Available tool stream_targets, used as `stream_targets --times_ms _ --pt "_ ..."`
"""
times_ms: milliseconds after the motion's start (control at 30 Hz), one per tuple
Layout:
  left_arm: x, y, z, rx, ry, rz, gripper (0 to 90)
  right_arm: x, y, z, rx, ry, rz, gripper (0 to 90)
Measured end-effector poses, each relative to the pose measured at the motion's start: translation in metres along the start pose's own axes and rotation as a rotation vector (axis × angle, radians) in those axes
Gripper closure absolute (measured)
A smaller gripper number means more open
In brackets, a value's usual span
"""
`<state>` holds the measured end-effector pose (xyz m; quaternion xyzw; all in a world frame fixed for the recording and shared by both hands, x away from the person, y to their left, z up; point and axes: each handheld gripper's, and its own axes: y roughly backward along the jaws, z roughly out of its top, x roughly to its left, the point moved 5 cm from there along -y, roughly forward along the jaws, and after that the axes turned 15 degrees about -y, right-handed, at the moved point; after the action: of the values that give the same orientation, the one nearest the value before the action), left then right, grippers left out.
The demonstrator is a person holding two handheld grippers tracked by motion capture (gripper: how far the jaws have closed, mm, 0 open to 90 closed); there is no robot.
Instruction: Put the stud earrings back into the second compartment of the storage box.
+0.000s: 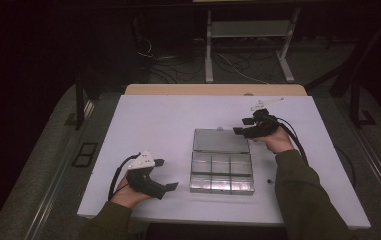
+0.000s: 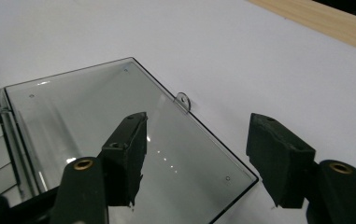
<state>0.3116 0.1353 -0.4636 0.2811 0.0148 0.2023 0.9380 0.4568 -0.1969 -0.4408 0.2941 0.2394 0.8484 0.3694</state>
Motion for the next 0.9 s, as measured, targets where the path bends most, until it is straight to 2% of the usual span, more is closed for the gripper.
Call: stream_targets --times_ms 300,500,600,700,900 --pt "-0.001 0.000 0.000 0.001 0.001 0.003 0.9 0.001 0.018 -0.008 -0.009 -0.004 -0.011 36.9" --pt "-0.001 0.001 0.000 -0.001 0.001 0.000 0.9 -0.001 0.033 -0.018 -0.009 -0.034 -0.020 35.9" --pt "-0.001 0.001 0.001 -0.010 0.007 -0.003 0.9 -0.002 0.040 -0.022 -0.010 -0.046 -0.040 34.5" --pt "0.000 0.001 0.001 -0.010 0.017 -0.002 0.9 -0.002 0.046 -0.026 0.002 -0.058 -0.028 35.1" --pt "0.000 0.000 0.000 -0.001 0.018 0.000 0.9 -0.005 0.056 -0.036 0.019 -0.087 -0.035 35.1"
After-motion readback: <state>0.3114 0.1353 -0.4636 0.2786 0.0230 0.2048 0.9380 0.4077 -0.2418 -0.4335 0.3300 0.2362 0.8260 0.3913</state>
